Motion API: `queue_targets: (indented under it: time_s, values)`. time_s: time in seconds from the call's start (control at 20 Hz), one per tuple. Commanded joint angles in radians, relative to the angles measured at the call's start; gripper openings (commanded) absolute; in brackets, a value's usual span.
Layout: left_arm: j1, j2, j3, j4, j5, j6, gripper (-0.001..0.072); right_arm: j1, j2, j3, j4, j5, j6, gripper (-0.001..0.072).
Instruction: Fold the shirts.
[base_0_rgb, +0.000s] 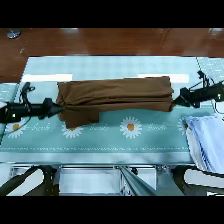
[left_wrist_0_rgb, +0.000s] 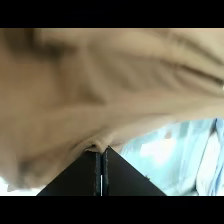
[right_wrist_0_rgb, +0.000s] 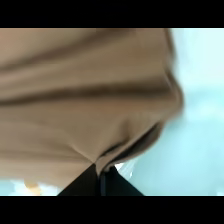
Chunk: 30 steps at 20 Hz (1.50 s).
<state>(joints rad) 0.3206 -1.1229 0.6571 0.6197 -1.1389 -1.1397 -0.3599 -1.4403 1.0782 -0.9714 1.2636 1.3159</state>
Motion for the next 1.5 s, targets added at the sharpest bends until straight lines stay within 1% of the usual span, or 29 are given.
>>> queue_targets:
  time_s: [0.0,0.1,0.2,0.3,0.45,0.7,0.85,1.05,1.1,1.15,1.2,1.25,1.35,1.4,1.45]
  values:
    - [-0.063,-0.153,0.204,0.000,0.085,-0.059,0.0025,0.048,-0.088,0.151,0.057,-0.029,0.008,0.0030]
    - [-0.099,-0.272,0.335,0.000,0.100,-0.090,0.0025,0.079,-0.167,0.240,0.094,-0.050,0.021,0.0029]
    - [-0.131,-0.381,0.443,0.001,0.100,-0.114,0.0025,0.083,-0.245,0.327,0.123,-0.066,0.056,0.0029]
    - [-0.147,-0.470,0.516,0.001,0.100,-0.147,0.0025,0.082,-0.325,0.419,0.140,-0.067,0.093,0.0030]
    - [-0.155,-0.563,0.585,0.000,0.100,-0.174,0.0025,0.083,-0.410,0.510,0.164,-0.066,0.103,0.0030]
    - [-0.138,-0.612,0.655,0.000,0.142,-0.187,0.0025,0.082,-0.488,0.574,0.152,-0.079,0.142,0.0030]
    - [-0.127,-0.613,0.662,0.001,0.178,-0.187,0.0025,0.082,-0.491,0.573,0.155,-0.087,0.141,0.0030]
    - [-0.134,-0.618,0.662,0.001,0.195,-0.179,0.0025,0.083,-0.491,0.573,0.161,-0.051,0.113,0.0031]
    - [-0.140,-0.623,0.662,0.001,0.185,-0.179,0.0025,0.083,-0.491,0.573,0.162,-0.056,0.113,0.0057]
    - [-0.147,-0.628,0.662,0.001,0.178,-0.179,0.0044,0.083,-0.491,0.573,0.163,-0.067,0.114,0.0261]
    - [-0.152,-0.628,0.662,0.001,0.167,-0.179,0.0287,0.082,-0.491,0.575,0.174,-0.066,0.113,0.0587]
    - [-0.146,-0.625,0.674,0.009,0.126,-0.180,0.0691,0.074,-0.491,0.587,0.182,-0.050,0.105,0.0626]
    - [-0.095,-0.623,0.744,0.087,-0.039,-0.185,0.0703,0.028,-0.490,0.650,0.177,0.031,0.084,0.0626]
    - [-0.058,-0.615,0.776,0.158,-0.130,-0.217,0.0703,-0.009,-0.489,0.680,0.157,0.081,0.076,0.0626]
    - [-0.025,-0.595,0.783,0.246,-0.184,-0.265,0.0703,-0.046,-0.484,0.686,0.137,0.109,0.077,0.0626]
